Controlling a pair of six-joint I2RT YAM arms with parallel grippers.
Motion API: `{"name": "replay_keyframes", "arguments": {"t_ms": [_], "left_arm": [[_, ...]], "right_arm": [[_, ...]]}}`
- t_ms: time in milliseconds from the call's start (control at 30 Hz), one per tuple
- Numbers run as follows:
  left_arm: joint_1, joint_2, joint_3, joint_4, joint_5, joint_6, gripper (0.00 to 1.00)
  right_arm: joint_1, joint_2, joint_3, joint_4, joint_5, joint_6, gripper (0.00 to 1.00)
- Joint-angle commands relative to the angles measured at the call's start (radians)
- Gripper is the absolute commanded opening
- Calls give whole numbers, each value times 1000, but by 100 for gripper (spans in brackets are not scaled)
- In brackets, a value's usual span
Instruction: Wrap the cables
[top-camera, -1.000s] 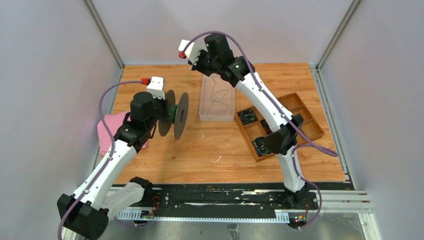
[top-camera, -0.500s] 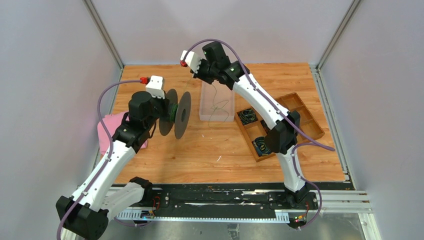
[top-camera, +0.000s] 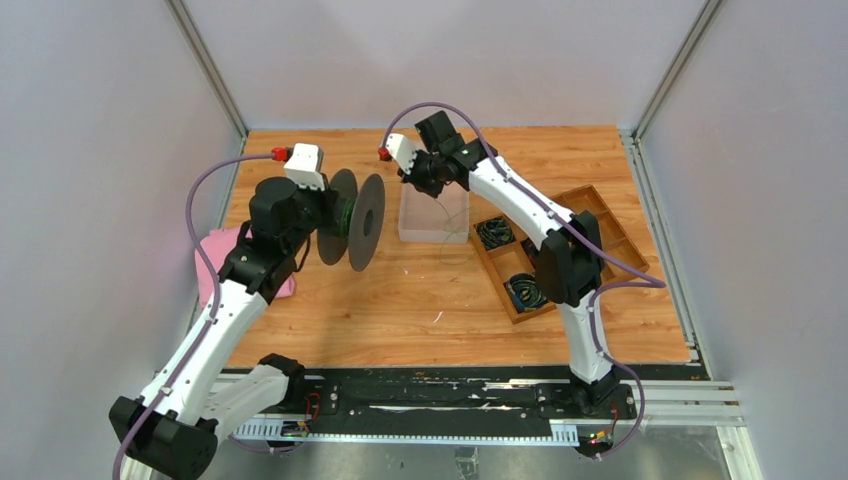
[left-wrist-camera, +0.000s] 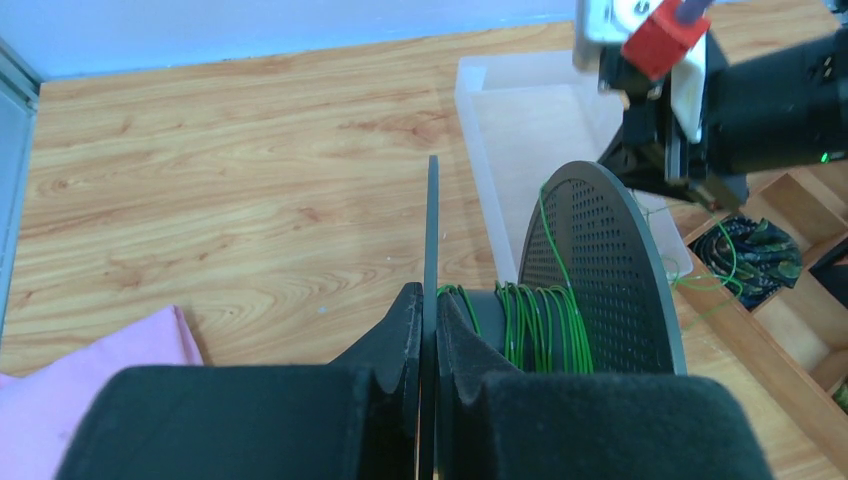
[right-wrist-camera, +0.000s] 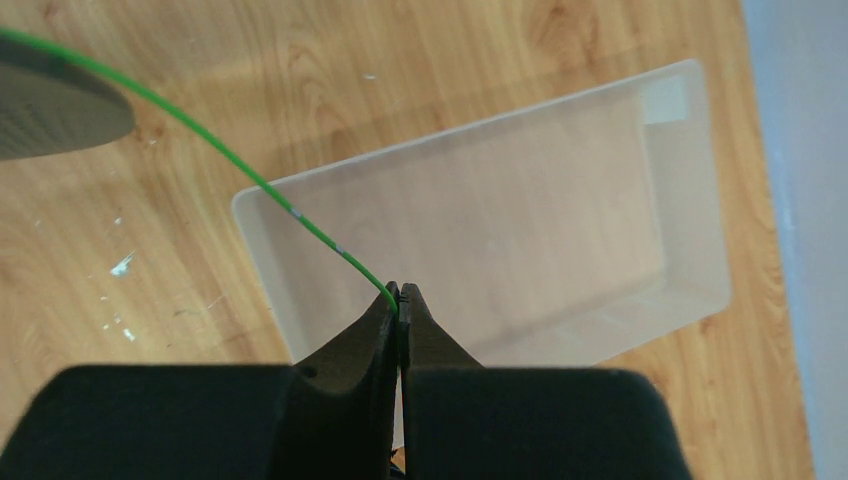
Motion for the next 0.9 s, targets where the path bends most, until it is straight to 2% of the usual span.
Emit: {"name": "replay_keyframes", "arguments": {"t_ms": [0,400,667,867], "left_arm": [[13,-29,61,44,14,-27,0],[30,-23,75,33,48,-67,0],[35,-2,147,-34,-76,-94,0],[35,14,164,-49,-102,-127,0]], "right_arm": [[-12,-77,-94,19,-71,42,1],[-12,-81,-221,75,-198,123,1],[-9,-100,-352,201,-323,267,1],[17,-120,-469,314,-403,388,1]]}}
